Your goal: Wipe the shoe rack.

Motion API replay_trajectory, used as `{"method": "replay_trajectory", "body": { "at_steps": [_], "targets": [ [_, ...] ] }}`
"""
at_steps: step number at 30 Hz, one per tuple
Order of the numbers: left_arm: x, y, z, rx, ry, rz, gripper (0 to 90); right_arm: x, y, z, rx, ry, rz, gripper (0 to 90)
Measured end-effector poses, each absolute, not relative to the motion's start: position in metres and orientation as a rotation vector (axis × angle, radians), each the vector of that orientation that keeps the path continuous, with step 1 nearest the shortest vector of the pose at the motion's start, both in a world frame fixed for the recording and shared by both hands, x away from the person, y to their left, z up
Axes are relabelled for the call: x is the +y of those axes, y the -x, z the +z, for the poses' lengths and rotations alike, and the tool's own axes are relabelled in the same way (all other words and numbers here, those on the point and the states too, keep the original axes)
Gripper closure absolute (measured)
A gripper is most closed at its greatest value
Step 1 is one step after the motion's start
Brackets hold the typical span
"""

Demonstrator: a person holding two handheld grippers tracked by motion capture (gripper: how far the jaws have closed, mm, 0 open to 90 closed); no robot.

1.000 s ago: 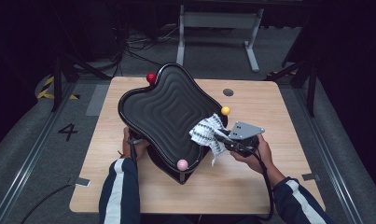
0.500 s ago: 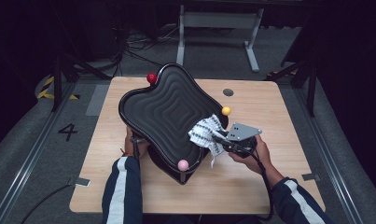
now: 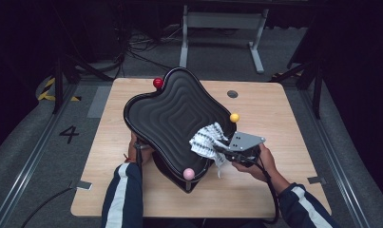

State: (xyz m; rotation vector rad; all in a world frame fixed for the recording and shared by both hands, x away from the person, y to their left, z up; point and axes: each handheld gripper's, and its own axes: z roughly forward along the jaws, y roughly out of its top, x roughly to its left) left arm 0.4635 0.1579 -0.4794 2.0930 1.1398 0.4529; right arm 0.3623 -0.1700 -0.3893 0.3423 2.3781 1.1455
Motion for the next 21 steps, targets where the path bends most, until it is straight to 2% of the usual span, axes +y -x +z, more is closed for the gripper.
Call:
{"method": "replay_trajectory", "body": {
  "at_steps": [5,9,10,11,16,21],
  "targets": [
    [0.157,-0.457,-0.480,1.140,-2.091,0.481,50.8,-0.168,-0.357,-0.387,2.384,-0.309,1.143,77.9],
    [0.156,-0.456,-0.481,1.142,-2.086,0.500,50.4,-0.180,-0.371,-0.387,2.333,-0.394,1.126,78.0],
    [0.156,-0.456,-0.481,1.141,-2.086,0.497,50.4,-0.180,-0.371,-0.387,2.333,-0.394,1.126,78.0],
    [0.159,-0.457,-0.478,1.126,-2.117,0.424,49.7,-0.188,-0.377,-0.387,2.310,-0.439,1.113,78.1],
    [0.158,-0.456,-0.478,1.133,-2.119,0.419,48.7,-0.199,-0.388,-0.387,2.263,-0.531,1.083,78.1],
    [0.158,-0.456,-0.478,1.133,-2.119,0.419,48.7,-0.194,-0.383,-0.386,2.285,-0.501,1.064,78.2]
  ]
}}
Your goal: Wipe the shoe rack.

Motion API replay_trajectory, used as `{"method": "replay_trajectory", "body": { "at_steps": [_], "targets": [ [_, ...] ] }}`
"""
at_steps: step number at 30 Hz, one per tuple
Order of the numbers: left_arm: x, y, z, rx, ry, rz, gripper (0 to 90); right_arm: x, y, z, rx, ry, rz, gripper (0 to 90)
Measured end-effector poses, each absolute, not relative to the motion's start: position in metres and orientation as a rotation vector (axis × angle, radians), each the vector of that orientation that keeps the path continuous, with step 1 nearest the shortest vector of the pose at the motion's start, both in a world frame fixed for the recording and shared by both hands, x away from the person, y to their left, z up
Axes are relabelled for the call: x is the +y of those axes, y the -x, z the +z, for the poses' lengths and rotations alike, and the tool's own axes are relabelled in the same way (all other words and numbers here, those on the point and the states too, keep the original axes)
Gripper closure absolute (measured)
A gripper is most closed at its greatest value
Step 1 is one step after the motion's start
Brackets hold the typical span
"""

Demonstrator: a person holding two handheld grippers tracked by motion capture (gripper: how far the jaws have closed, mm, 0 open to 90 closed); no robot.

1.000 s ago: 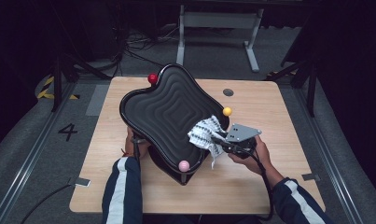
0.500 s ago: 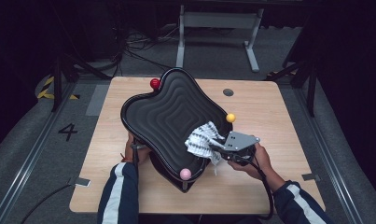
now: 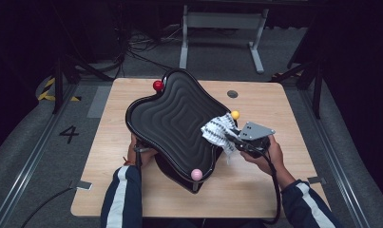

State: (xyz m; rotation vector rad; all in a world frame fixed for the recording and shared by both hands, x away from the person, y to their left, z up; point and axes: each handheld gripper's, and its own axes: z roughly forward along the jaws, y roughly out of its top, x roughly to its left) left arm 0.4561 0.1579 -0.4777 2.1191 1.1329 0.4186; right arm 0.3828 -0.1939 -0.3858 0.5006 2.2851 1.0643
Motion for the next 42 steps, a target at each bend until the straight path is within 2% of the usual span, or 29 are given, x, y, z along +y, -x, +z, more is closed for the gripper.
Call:
{"method": "replay_trajectory", "body": {
  "at_steps": [10,14,29,36,42],
  "targets": [
    [0.156,-0.456,-0.479,1.118,-2.116,0.437,49.8,-0.163,-0.357,-0.382,2.367,-0.297,1.127,77.9],
    [0.154,-0.455,-0.481,1.129,-2.096,0.491,50.0,-0.158,-0.355,-0.380,2.371,-0.265,1.130,77.8],
    [0.155,-0.456,-0.481,1.122,-2.103,0.478,50.0,-0.196,-0.402,-0.384,2.254,-0.537,1.014,78.2],
    [0.154,-0.455,-0.480,1.118,-2.116,0.474,50.2,-0.183,-0.384,-0.381,2.303,-0.425,1.051,78.2],
    [0.151,-0.454,-0.481,1.136,-2.104,0.529,50.4,-0.166,-0.367,-0.379,2.349,-0.324,1.088,77.9]
  ]
}}
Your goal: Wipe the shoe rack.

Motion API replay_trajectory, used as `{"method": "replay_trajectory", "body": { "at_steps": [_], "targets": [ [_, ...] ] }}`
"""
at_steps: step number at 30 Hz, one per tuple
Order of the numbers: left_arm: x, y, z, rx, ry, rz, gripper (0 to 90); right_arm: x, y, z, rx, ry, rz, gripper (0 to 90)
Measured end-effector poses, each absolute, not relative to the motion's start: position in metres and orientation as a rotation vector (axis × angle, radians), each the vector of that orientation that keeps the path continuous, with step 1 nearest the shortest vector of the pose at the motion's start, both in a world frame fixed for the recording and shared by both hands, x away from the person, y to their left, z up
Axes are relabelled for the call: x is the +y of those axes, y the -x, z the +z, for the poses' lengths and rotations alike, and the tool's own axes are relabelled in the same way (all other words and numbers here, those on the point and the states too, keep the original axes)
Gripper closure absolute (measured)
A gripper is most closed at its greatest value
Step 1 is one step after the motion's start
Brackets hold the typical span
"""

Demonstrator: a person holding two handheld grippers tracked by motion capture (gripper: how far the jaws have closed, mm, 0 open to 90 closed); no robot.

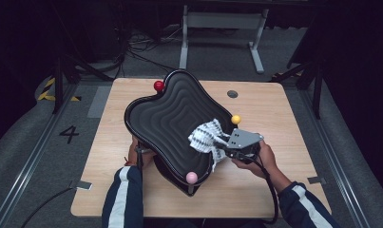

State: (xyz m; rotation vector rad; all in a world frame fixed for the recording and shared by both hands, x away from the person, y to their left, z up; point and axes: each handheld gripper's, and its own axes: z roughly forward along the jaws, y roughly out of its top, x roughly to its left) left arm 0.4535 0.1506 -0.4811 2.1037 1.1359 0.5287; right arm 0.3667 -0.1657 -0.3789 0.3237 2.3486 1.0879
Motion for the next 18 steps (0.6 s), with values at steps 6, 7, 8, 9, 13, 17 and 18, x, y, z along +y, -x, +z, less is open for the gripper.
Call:
{"method": "replay_trajectory", "body": {
  "at_steps": [6,7,8,9,13,17,18],
  "targets": [
    [0.150,-0.453,-0.481,1.137,-2.105,0.529,50.4,-0.141,-0.343,-0.378,2.407,-0.179,1.117,77.9],
    [0.150,-0.453,-0.481,1.138,-2.104,0.530,50.4,-0.139,-0.340,-0.378,2.417,-0.161,1.123,77.7],
    [0.150,-0.453,-0.481,1.137,-2.104,0.531,50.5,-0.137,-0.337,-0.379,2.424,-0.152,1.129,77.6],
    [0.150,-0.453,-0.481,1.137,-2.104,0.531,50.5,-0.137,-0.337,-0.379,2.424,-0.152,1.129,77.6],
    [0.151,-0.453,-0.481,1.136,-2.105,0.526,50.5,-0.134,-0.331,-0.379,2.438,-0.121,1.136,77.6],
    [0.151,-0.453,-0.481,1.137,-2.104,0.526,50.5,-0.140,-0.342,-0.380,2.428,-0.189,1.118,77.2],
    [0.150,-0.453,-0.481,1.137,-2.104,0.525,50.5,-0.144,-0.346,-0.379,2.424,-0.222,1.134,77.1]
  ]
}}
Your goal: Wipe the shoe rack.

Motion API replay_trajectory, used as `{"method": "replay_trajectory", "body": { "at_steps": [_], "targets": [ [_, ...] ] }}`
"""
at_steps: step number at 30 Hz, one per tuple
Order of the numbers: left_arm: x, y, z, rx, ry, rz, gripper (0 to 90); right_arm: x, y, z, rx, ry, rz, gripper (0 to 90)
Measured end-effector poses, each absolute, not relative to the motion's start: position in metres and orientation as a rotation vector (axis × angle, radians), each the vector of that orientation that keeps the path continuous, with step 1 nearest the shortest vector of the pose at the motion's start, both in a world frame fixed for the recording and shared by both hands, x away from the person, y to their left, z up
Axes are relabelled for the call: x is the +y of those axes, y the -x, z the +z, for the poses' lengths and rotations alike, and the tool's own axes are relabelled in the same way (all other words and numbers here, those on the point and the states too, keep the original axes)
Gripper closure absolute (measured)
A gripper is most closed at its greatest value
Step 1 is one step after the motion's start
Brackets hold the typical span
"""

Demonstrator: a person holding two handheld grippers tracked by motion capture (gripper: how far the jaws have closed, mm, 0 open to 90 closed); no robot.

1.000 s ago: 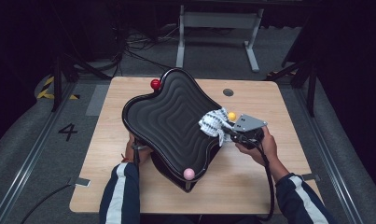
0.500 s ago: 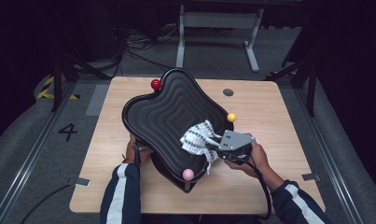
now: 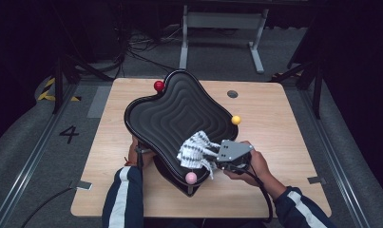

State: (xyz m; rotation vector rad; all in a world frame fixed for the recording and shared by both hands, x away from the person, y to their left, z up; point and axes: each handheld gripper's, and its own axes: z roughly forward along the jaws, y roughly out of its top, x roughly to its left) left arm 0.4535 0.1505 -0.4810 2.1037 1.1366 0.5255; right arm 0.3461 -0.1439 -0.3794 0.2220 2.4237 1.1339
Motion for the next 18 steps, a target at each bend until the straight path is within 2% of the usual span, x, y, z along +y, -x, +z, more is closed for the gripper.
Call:
{"method": "replay_trajectory", "body": {
  "at_steps": [11,18],
  "targets": [
    [0.151,-0.454,-0.481,1.136,-2.102,0.526,50.5,-0.187,-0.389,-0.382,2.292,-0.496,1.020,77.0],
    [0.151,-0.454,-0.481,1.135,-2.105,0.519,50.5,-0.199,-0.399,-0.384,2.264,-0.559,0.999,77.2]
  ]
}}
